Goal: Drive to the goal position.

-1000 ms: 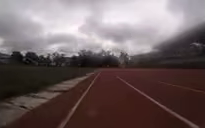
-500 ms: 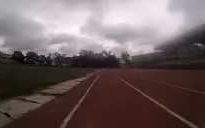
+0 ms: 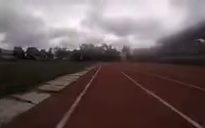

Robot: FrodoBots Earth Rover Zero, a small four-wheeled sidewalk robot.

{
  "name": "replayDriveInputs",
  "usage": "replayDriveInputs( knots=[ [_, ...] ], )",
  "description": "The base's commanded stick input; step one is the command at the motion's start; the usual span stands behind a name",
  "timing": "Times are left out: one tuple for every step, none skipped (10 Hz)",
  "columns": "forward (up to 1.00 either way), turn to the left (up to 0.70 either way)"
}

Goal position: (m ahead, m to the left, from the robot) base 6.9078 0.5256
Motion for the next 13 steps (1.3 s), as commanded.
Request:
replayDriveInputs(
  knots=[
    [0.7, 0.0],
    [0.7, 0.0],
    [0.7, 0.0],
    [0.7, 0.0],
    [0.7, 0.0],
    [0.7, 0.0],
    [0.7, 0.0],
    [0.7, 0.0],
    [0.7, 0.0],
    [0.7, 0.0],
    [0.7, 0.0],
    [0.7, 0.0],
    [0.7, 0.0]
  ],
)
